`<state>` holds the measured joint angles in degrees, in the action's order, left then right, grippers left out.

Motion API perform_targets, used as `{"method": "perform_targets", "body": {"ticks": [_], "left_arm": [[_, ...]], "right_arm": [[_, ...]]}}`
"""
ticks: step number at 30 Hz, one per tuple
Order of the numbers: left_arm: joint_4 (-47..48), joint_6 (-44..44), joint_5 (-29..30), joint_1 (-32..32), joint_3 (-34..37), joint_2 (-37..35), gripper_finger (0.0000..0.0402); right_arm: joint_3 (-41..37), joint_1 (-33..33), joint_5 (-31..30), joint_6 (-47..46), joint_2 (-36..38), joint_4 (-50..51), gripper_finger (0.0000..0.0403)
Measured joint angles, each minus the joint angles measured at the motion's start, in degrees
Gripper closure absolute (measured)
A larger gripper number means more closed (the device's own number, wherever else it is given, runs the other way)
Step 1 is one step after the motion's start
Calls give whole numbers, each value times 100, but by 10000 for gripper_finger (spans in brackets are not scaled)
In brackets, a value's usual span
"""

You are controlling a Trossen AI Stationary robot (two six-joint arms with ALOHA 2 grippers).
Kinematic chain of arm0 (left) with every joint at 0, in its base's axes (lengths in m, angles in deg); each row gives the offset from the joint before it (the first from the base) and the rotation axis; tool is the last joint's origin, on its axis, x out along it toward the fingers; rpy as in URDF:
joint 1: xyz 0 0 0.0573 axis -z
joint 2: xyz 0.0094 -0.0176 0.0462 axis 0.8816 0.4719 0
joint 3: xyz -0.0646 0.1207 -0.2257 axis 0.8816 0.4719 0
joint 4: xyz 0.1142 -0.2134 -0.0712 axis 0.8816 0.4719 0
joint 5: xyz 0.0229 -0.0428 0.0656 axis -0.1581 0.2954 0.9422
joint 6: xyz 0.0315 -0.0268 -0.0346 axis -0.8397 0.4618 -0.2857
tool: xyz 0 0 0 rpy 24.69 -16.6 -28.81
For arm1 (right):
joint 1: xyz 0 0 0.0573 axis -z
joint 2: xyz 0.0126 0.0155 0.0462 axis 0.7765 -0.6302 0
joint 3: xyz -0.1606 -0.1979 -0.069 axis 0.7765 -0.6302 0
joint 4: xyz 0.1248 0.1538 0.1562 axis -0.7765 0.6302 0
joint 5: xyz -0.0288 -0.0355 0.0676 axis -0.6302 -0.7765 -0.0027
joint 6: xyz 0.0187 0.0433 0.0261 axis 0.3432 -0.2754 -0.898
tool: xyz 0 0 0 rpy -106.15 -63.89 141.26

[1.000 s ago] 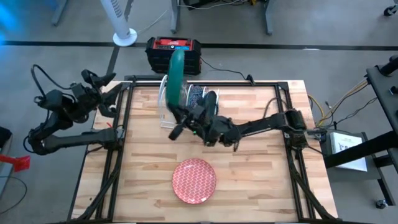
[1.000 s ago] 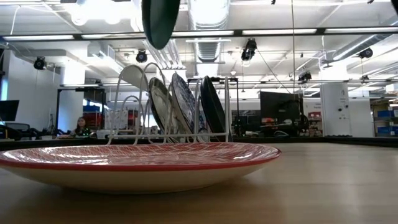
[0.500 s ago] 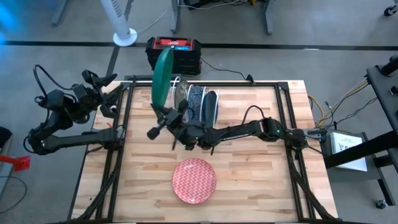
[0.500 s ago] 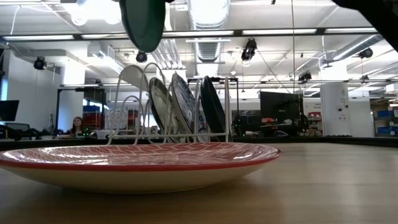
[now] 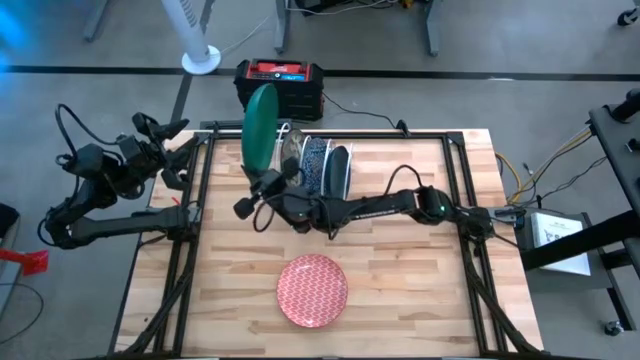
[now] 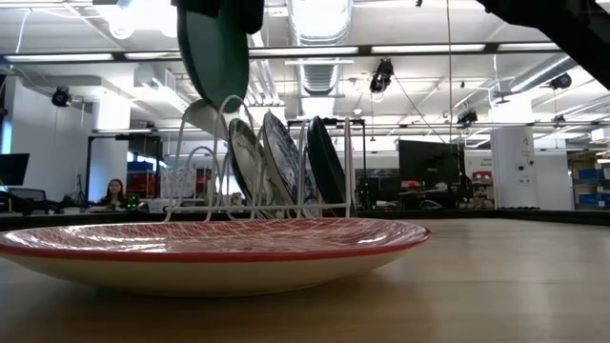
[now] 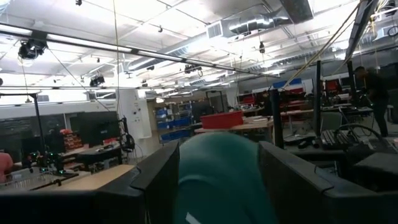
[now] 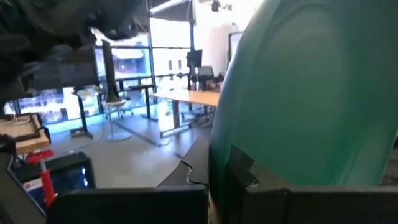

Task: Sort dishes
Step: Put the dark green plate into the dish rack

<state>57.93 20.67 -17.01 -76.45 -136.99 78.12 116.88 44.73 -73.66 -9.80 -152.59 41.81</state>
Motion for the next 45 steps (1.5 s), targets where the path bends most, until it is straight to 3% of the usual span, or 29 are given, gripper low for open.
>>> {"method": "perform_targets", "body": {"ticks": [7, 17, 29, 45], "left_arm": [[24, 0, 0, 0, 0, 0, 196], [53, 0, 0, 0, 6, 0, 196], [60, 0, 2, 0, 60, 20, 196], [51, 2, 2, 0, 98, 92, 196]], "right_arm": [[-4, 104, 223, -933, 0, 838, 403], [-94, 126, 251, -1633, -53, 1200, 403], [-609, 169, 306, -2874, -52, 1417, 403], [-1123, 311, 477, -3713, -52, 1582, 403]]}}
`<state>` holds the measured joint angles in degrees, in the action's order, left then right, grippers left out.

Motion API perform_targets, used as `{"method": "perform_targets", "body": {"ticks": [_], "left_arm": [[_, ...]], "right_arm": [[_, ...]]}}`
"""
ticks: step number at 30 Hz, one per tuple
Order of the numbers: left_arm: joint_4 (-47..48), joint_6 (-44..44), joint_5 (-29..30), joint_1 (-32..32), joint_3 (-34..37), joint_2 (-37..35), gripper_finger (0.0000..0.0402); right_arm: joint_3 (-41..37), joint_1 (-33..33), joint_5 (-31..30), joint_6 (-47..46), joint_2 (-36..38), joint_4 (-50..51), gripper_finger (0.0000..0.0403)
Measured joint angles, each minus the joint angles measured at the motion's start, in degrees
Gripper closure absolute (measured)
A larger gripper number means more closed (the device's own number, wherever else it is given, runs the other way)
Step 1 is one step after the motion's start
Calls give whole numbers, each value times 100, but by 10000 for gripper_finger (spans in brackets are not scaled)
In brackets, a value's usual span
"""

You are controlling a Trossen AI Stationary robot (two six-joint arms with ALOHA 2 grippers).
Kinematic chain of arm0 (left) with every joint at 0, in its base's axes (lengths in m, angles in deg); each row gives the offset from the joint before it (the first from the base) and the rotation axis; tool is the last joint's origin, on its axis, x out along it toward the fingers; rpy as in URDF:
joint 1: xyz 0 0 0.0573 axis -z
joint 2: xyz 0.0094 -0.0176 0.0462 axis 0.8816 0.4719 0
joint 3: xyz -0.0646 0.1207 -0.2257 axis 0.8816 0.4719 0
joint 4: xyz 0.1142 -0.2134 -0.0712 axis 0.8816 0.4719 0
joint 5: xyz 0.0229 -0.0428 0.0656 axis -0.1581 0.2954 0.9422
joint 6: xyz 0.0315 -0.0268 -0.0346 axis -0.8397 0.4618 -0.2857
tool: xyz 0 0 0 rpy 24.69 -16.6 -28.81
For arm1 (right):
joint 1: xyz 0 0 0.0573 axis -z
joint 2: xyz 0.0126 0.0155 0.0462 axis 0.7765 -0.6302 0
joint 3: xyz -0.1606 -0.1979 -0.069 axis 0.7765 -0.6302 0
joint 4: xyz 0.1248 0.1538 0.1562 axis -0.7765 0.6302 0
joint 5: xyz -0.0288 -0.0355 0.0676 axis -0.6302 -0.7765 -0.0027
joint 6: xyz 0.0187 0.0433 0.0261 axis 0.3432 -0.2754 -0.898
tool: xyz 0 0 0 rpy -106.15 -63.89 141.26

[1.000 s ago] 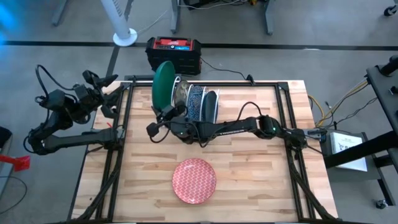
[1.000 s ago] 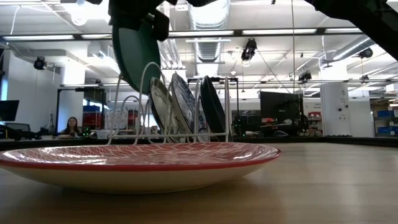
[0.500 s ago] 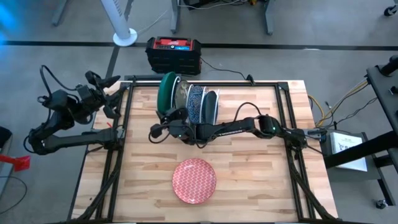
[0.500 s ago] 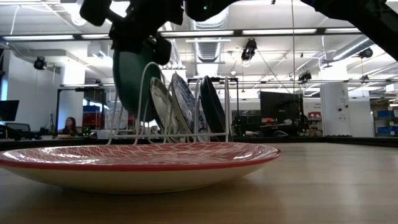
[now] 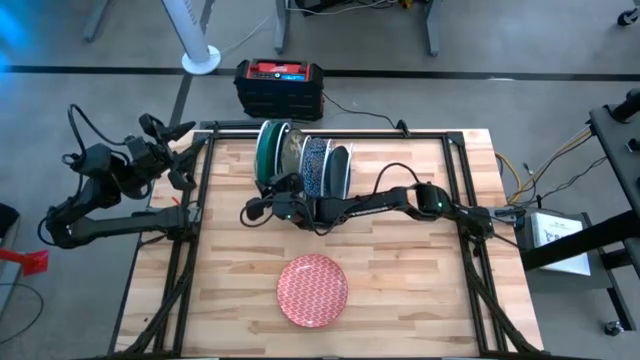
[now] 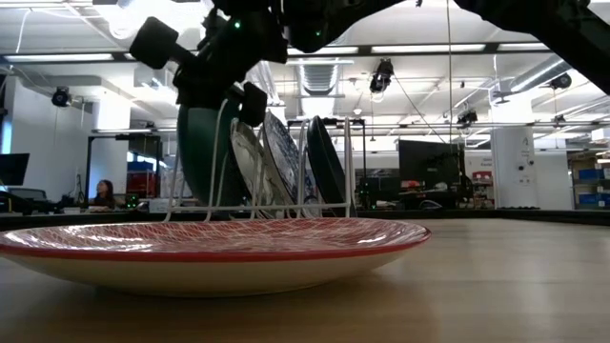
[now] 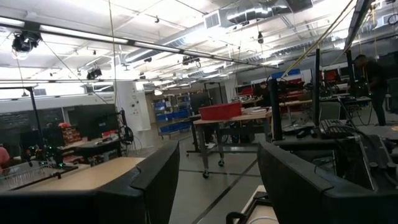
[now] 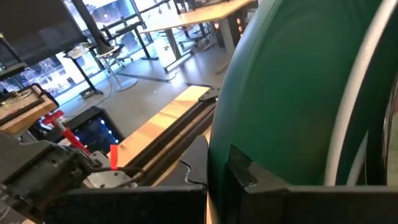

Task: Sort dishes
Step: Put the dark green plate into the dish rack

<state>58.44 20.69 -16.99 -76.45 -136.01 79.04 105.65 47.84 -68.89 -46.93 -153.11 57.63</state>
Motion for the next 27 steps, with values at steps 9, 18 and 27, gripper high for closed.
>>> {"method": "perform_targets", "body": {"ticks": [9, 18, 27], "left_arm": [[-1, 0, 0, 0, 0, 0, 196], [-1, 0, 0, 0, 0, 0, 196], [-1, 2, -2, 0, 0, 0, 196]], "right_arm": [[-40, 44, 123, -139, 0, 18, 361], [-22, 30, 422, -191, 0, 16, 276], [-18, -144, 438, -391, 20, 203, 201]]}}
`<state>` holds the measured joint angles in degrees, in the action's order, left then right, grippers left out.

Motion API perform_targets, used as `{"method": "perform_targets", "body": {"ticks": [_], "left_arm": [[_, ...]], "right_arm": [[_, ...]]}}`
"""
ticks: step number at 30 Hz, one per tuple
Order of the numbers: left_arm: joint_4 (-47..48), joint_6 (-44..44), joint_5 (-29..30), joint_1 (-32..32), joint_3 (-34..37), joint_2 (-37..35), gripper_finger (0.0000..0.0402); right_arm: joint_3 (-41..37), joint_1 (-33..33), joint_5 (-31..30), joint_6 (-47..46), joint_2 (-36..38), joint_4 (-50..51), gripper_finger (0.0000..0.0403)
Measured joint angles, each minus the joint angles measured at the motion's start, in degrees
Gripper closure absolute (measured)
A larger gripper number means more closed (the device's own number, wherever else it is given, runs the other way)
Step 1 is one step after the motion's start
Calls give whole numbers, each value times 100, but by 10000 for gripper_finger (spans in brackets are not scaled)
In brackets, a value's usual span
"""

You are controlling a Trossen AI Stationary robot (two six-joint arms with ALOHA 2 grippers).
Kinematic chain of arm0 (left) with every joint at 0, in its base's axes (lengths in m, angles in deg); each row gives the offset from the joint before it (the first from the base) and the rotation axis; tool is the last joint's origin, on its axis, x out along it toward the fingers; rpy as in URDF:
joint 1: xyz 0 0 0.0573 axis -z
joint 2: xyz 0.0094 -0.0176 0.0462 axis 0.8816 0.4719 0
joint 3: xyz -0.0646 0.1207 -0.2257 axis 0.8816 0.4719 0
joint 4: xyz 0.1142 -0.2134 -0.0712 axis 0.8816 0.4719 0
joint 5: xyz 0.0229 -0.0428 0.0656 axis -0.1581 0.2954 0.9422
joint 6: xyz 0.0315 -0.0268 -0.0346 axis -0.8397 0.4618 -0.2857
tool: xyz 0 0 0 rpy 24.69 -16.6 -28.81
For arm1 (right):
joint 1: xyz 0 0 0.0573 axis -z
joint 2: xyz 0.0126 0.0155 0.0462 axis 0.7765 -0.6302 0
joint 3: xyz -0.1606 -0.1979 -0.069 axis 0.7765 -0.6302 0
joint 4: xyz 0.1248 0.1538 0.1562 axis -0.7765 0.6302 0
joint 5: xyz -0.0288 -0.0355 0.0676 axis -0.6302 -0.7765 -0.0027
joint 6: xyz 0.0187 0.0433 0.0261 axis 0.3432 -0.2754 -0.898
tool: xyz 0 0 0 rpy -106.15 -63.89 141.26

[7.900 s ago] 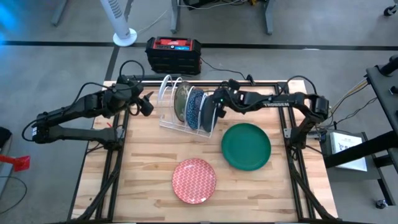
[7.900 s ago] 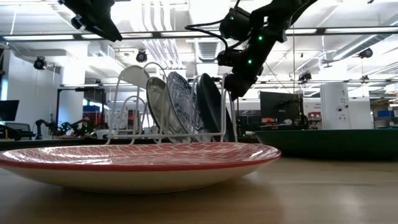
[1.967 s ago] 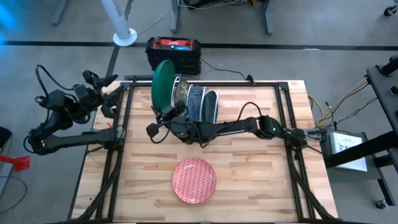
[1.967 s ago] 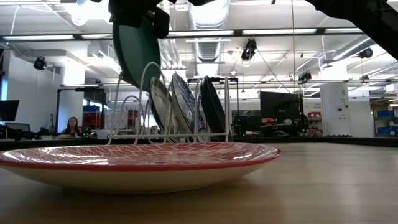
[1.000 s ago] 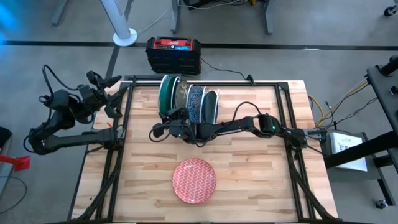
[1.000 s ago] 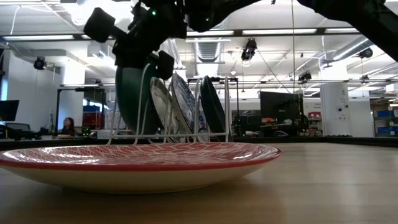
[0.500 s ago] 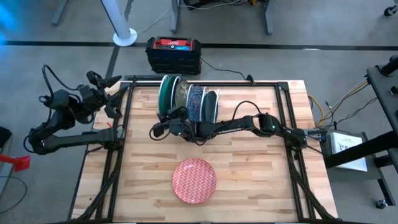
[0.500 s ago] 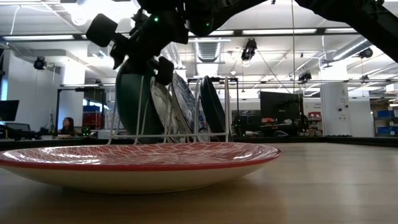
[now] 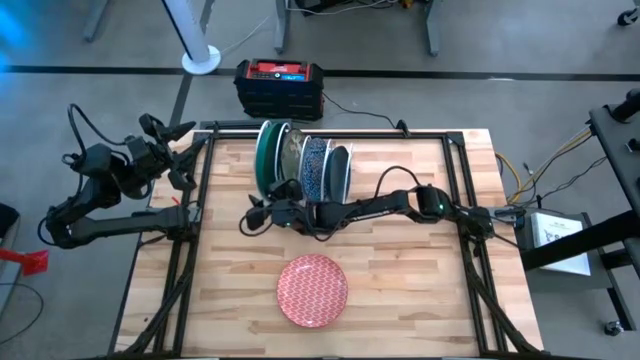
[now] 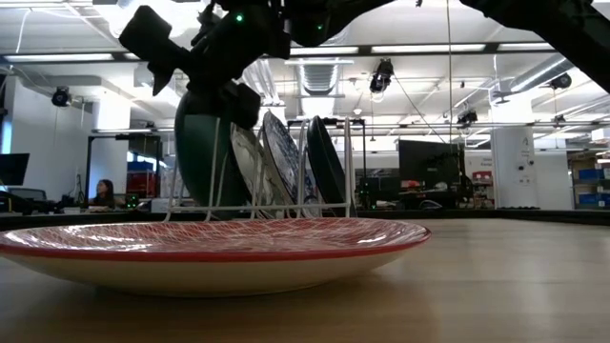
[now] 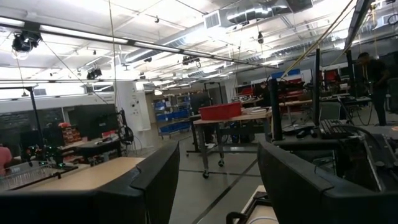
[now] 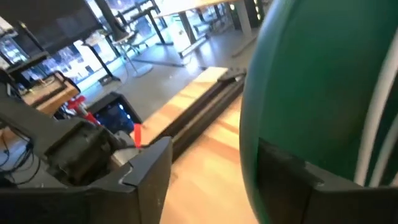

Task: Sort dishes
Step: Put the dark green plate into the dish rack, then put the orange patterned plate into the dish rack

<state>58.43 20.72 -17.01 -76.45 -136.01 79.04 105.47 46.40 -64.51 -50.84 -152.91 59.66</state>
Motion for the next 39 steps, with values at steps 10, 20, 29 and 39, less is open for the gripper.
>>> {"method": "perform_targets", "body": {"ticks": [10, 20, 29, 39], "left_arm": [[3, 48, 0, 0, 2, 0, 196], [5, 48, 0, 0, 2, 0, 196], [-10, 181, -4, 0, 2, 29, 196], [141, 856, -1330, 0, 9, 567, 196]], "right_arm": [[2, -46, -7, -645, 35, 738, 156], [7, -211, 122, -1095, 203, 1483, 145], [13, -673, 1971, -1549, 545, 3041, 145], [13, -1528, 3001, -432, 844, 3850, 176]]}}
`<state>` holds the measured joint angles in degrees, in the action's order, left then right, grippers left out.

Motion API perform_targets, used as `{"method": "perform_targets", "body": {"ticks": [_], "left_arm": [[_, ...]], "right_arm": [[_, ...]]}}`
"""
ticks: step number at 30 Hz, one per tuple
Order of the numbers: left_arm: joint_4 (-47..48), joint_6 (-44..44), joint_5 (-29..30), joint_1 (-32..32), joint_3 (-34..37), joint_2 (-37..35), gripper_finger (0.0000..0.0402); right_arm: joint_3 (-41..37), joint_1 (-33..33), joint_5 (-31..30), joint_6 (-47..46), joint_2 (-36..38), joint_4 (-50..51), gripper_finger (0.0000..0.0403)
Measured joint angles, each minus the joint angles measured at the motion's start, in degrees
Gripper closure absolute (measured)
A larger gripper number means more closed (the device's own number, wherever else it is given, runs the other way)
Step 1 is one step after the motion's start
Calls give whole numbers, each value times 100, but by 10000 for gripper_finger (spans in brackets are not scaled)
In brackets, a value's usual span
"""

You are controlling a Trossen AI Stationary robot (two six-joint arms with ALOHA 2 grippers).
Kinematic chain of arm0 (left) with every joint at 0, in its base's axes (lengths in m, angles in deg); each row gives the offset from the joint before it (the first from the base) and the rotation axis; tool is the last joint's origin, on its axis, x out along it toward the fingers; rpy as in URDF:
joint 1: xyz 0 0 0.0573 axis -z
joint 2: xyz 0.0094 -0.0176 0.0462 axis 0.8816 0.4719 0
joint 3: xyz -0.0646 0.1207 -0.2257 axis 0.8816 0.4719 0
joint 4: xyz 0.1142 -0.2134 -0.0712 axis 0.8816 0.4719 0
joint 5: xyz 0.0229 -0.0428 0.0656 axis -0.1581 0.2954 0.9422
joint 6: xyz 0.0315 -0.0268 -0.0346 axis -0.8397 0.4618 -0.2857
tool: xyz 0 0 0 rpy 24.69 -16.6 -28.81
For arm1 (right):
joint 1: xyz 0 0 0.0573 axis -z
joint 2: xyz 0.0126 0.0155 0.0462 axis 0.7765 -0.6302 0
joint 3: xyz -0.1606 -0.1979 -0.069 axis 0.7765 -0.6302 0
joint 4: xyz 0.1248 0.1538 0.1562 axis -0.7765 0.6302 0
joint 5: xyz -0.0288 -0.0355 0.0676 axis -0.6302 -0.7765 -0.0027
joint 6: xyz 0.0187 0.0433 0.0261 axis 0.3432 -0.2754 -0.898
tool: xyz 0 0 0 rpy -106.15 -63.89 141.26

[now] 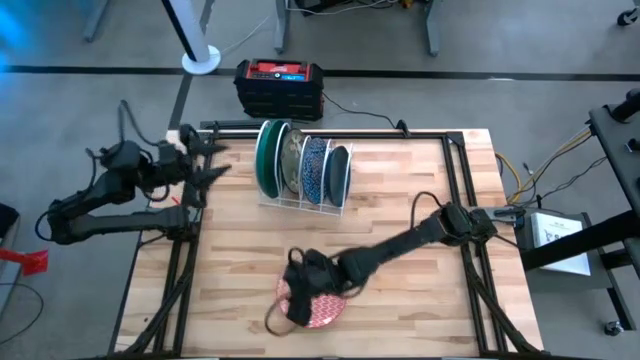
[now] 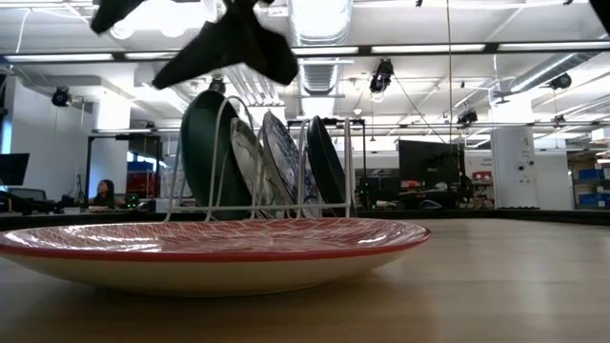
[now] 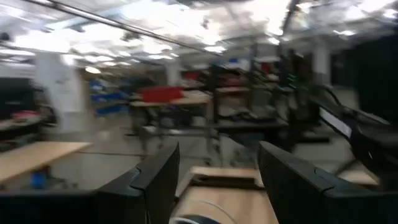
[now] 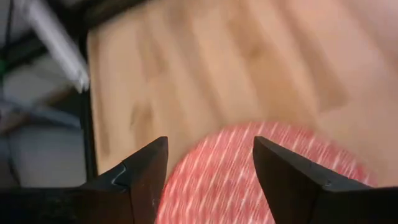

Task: Sort dishes
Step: Put the orange patterned plate into the dish rack

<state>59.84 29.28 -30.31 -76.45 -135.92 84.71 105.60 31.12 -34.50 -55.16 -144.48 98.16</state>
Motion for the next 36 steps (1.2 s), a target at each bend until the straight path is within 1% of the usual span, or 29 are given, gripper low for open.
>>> {"method": "perform_targets", "body": {"ticks": [4, 7, 11, 13, 14, 17, 20, 23, 26, 29, 32, 36], "left_arm": [[93, 19, -735, 0, 153, 216, 196], [111, 271, -1491, 0, 348, 303, 196], [155, 1002, -2483, 31, 649, 329, 196], [243, 1299, -2735, 101, 861, 292, 196], [319, 1388, -2756, 146, 961, 257, 197], [593, 1534, -2525, 299, 1210, 140, 202], [878, 1598, -2103, 521, 1318, 45, 212], [1030, 1652, -1722, 825, 1431, 20, 226], [1029, 1655, -1403, 1193, 1522, 97, 239], [1046, 1653, -1020, 1608, 1581, 275, 246], [1107, 1596, -488, 2063, 1642, 604, 247], [1219, 1632, 708, 2672, 1928, 1096, 248]], "right_arm": [[0, -344, -92, 139, 0, 477, 189], [0, -511, -570, -638, 3, 1481, 201], [-7, -716, -674, -1558, 159, 2634, 210], [-7, -793, -670, -1868, 283, 3126, 210], [-11, -829, -671, -1971, 336, 3314, 210], [-76, -891, -724, -2182, 491, 3788, 205], [-148, -949, -1009, -2331, 753, 4107, 200], [-358, -986, -1267, -2374, 1052, 4129, 197], [-768, -998, -1531, -2368, 1327, 3949, 199], [-1297, -1013, -1777, -1998, 1605, 3460, 203], [-1846, -1046, -1909, -1246, 1659, 2342, 203], [-2237, -1049, -1742, -498, 1458, 732, 205]]}}
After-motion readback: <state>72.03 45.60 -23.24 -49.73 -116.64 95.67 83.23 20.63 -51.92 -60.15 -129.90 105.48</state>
